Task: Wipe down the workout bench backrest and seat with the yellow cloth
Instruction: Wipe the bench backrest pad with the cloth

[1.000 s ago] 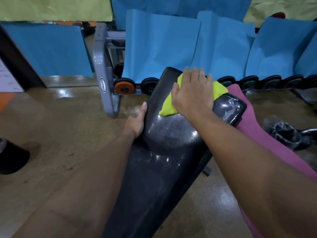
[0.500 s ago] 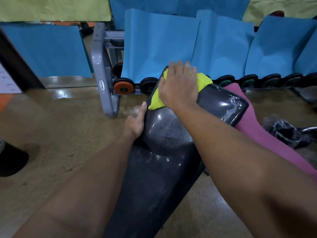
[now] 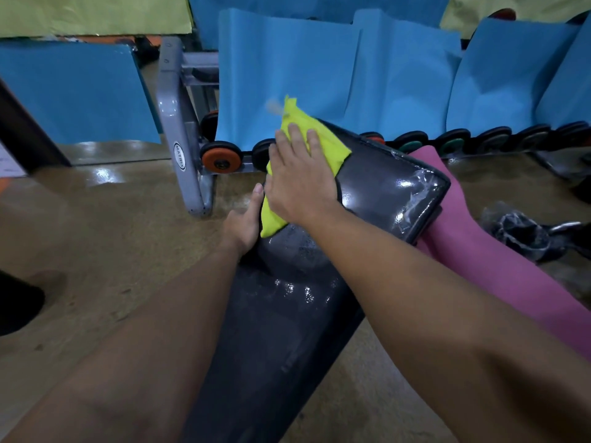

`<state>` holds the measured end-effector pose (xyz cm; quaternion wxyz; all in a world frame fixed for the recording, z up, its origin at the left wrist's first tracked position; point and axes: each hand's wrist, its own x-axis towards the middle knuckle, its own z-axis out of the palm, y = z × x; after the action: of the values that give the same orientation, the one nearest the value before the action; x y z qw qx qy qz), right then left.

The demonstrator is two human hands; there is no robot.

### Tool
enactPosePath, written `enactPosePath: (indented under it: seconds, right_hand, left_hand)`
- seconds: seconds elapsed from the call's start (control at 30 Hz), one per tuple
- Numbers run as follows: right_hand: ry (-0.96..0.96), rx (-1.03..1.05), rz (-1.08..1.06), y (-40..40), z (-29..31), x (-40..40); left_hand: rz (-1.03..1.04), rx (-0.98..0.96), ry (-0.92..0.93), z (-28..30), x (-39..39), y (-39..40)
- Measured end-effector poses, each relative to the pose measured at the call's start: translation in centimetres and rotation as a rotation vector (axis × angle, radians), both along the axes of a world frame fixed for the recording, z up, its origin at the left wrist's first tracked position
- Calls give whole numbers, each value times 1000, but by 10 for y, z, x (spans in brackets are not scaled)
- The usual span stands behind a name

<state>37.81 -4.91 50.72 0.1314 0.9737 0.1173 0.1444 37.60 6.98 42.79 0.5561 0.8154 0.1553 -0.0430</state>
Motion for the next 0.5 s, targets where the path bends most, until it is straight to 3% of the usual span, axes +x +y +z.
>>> enactPosePath:
  seconds: [0.23,0.37,0.5]
  right_hand:
    - [-97,125,-149,-9,2,2]
    - [-8,5,1,2,-10,-12]
    - [-150,185,-122,-25,-10,-22]
  left_hand:
    - [-15,0,-6,1,-2,2]
    - [-2,-11,-21,3,-3,-1]
    - [-11,-21,-10,4,-6,-1]
